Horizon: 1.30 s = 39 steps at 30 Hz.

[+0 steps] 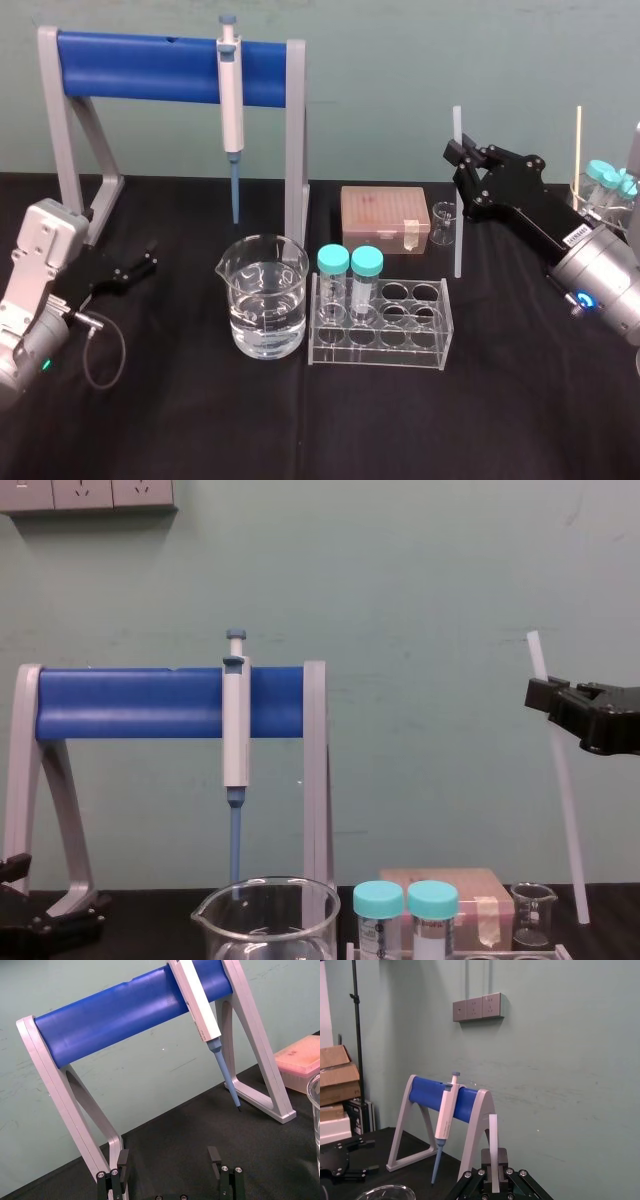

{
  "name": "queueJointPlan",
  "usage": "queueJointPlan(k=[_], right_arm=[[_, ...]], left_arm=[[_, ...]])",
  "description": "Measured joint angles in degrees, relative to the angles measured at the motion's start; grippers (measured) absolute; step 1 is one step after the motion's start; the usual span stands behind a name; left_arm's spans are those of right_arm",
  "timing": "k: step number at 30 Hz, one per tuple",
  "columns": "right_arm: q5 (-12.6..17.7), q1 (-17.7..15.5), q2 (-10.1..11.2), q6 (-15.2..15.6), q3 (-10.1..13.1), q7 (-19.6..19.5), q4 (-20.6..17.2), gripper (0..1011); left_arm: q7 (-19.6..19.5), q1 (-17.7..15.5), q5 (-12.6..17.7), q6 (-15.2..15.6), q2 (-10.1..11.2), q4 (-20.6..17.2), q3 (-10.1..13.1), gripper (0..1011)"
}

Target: Pick up the stirring rod with one hand, then place it down.

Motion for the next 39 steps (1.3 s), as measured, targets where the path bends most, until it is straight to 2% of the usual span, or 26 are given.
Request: queueJointPlan(k=[39], right_arm=[[0.0, 0.2, -0.2, 0.1, -0.1, -0.2, 0.0, 69]], left_arm=[[0.0, 0.0, 0.0, 0.0, 0.0, 0.0, 0.0, 1000]])
